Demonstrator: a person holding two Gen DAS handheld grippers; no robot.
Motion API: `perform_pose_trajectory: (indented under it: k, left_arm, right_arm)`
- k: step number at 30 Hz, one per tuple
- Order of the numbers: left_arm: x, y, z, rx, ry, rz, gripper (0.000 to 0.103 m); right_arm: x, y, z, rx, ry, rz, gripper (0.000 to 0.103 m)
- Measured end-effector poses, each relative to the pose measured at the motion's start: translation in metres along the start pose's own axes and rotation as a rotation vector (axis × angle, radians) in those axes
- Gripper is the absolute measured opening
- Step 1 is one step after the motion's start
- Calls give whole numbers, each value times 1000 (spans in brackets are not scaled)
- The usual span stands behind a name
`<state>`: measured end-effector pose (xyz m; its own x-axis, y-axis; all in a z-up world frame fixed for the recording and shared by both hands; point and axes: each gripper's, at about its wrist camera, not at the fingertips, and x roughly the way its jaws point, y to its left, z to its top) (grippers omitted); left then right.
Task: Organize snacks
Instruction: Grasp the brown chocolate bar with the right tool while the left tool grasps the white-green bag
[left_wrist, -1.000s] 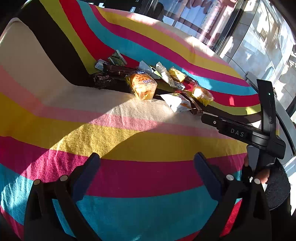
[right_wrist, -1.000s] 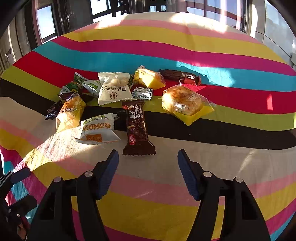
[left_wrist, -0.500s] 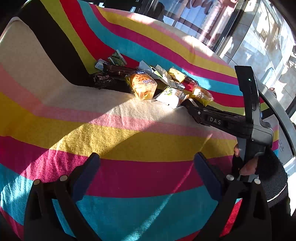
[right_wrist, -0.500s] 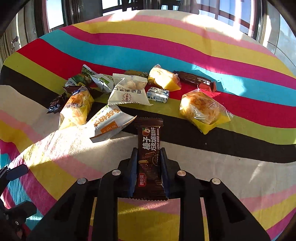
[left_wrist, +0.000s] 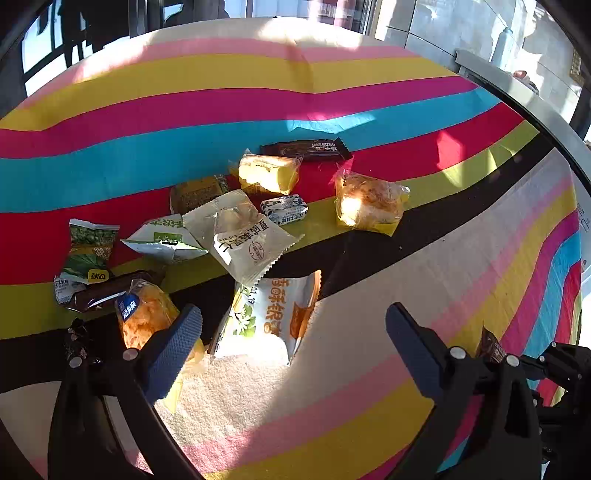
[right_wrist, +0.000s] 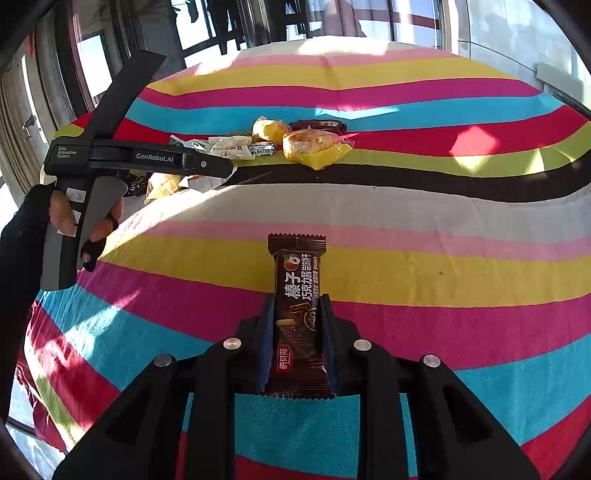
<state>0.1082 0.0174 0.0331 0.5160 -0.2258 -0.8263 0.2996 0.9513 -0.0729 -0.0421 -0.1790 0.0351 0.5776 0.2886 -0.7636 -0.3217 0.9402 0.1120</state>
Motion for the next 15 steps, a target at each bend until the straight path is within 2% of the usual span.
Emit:
perform_pose_trajectory:
  k: [2,3,5,6,7,8,11,15]
  left_arm:
    - [12,-2,5,21,36,-7,94]
    - [19,-3,5,29,65,-1,88]
    - [24,-10,2,73,64,61,85]
    - [24,-14,-1,86,52,80,76]
    - [22,-16,-4,90,35,90,44]
    - [19,-18,-8,89,20,86,42]
    - [1,-25,-24,48,-35,4,40]
    - [-36,-48,-63,12,-126,-17,40]
  right_arm:
    - [0,1,-1,-5,0,0,24]
    - [1,2,-1,-1,1,4,24]
    - [2,-1,-2,19,-1,8,24]
    - [1,-4,-3,34,-2,11,24]
    - [-1,-6,-4,47,-3,12,24]
    - [-2,-7,-4,56,-6,11,24]
    - [0,-8,-3,65,-10,2,24]
    - [3,-6,-3,61,-1,-15,24]
